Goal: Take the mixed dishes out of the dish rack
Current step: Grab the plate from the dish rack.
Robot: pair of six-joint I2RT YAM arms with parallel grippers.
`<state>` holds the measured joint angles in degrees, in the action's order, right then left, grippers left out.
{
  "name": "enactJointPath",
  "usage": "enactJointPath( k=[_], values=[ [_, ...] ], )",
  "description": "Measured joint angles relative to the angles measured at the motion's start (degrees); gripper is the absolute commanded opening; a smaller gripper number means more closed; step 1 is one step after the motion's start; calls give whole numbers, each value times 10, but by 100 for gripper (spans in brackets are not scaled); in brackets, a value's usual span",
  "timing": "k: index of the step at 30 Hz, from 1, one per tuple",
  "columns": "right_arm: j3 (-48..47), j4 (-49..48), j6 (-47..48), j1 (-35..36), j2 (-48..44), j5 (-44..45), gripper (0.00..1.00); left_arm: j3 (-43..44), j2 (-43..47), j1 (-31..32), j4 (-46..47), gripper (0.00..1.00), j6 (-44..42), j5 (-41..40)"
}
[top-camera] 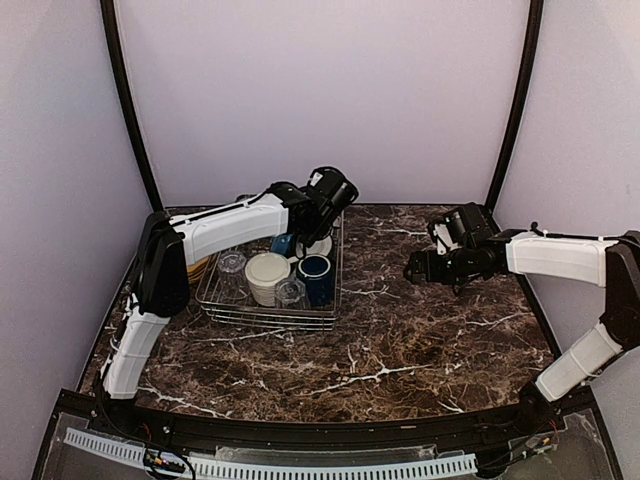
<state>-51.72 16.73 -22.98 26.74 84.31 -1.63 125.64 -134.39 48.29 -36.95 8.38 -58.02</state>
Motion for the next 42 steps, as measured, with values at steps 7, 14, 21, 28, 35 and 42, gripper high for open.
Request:
enactJointPath(
  k=[7,14,21,28,35,42],
  values=[
    [0,0,0,0,0,0,99,8,-3,0,-7,6,2,-5],
    [0,0,0,0,0,0,99,10,-7,2,-3,1,-9,-23],
    [0,-1,0,0,0,0,99,10,-19,10,18,1,-40,-64],
    [0,-1,0,0,0,0,99,10,-28,18,75,1,-123,-112],
    [0,-2,0,0,0,0,99,10,-28,24,156,1,-224,-151],
    [0,-2,0,0,0,0,99,10,-28,28,172,1,-254,-157]
  ],
)
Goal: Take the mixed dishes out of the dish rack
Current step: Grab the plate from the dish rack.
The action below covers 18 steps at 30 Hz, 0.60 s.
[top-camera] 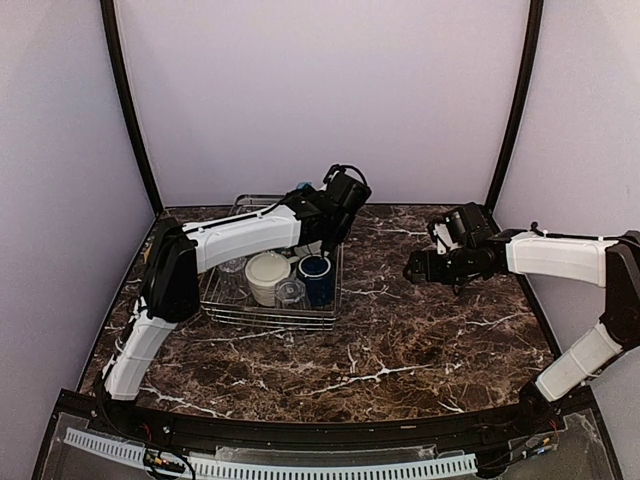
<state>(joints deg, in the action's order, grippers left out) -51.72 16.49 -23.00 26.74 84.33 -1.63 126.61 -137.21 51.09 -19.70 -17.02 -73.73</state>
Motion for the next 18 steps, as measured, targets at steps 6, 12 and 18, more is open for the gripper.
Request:
enactJointPath(
  k=[6,12,18],
  values=[
    [0,-1,0,0,0,0,99,-5,5,0,-1,1,-1,5],
    [0,-2,0,0,0,0,99,-12,23,0,-8,1,7,32],
    [0,-2,0,0,0,0,99,-12,42,2,-46,1,44,70]
  ],
)
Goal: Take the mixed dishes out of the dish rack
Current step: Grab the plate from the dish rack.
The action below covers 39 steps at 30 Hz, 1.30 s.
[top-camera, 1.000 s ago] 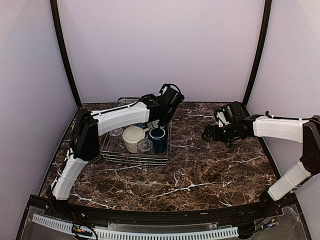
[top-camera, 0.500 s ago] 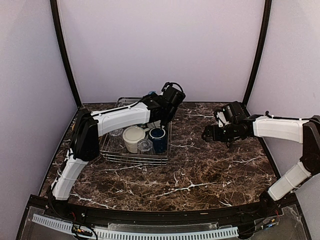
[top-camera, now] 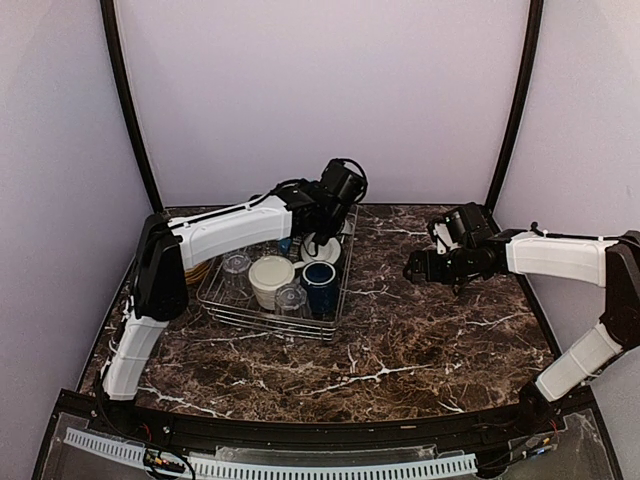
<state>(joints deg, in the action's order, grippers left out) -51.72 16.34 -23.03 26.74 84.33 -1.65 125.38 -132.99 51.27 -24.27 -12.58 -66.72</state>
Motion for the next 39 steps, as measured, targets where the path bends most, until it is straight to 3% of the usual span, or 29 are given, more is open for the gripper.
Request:
enactJointPath(
  k=[6,12,16,29,39],
  values=[
    [0,0,0,0,0,0,99,-18,20,3,-2,1,7,20],
    [0,0,-1,0,0,-2,99,-70,36,7,86,1,-58,-7],
    [0,-4,-7,0,0,-18,99,-75,41,7,96,1,-78,-23],
    [-33,-60,-53,0,16,-115,99,-73,99,-4,-75,1,87,64],
    [-61,-76,-64,0,41,-141,99,-53,103,-17,-111,1,104,80]
  ],
)
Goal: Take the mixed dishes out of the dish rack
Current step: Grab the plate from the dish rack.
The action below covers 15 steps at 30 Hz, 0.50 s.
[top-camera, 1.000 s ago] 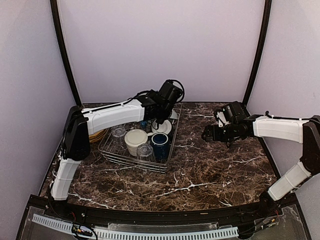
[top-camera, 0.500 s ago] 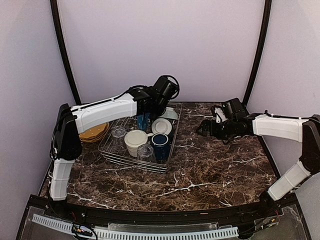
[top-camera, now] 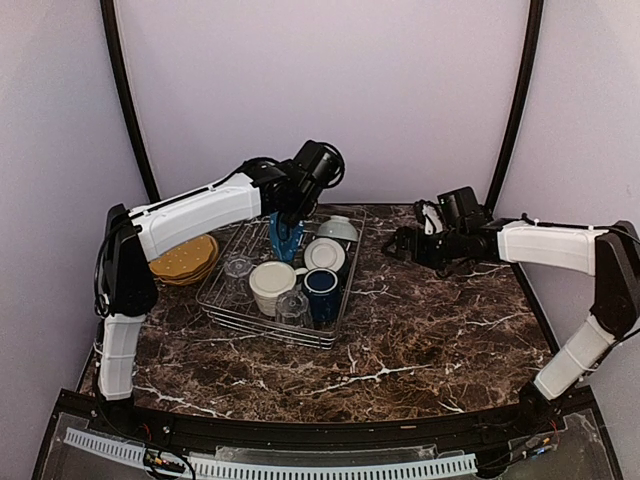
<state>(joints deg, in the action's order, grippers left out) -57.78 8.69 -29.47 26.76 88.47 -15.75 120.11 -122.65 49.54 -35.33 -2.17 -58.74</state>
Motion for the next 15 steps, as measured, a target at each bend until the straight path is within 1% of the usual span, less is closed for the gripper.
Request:
enactJointPath(
  k=[7,15],
  values=[
    [-1,-1,0,0,17,-1,99,18,0,-24,-15,1,-22,38],
    [-7,-7,-3,0,40,-9,99,25,-2,-27,-14,1,-62,36]
  ],
)
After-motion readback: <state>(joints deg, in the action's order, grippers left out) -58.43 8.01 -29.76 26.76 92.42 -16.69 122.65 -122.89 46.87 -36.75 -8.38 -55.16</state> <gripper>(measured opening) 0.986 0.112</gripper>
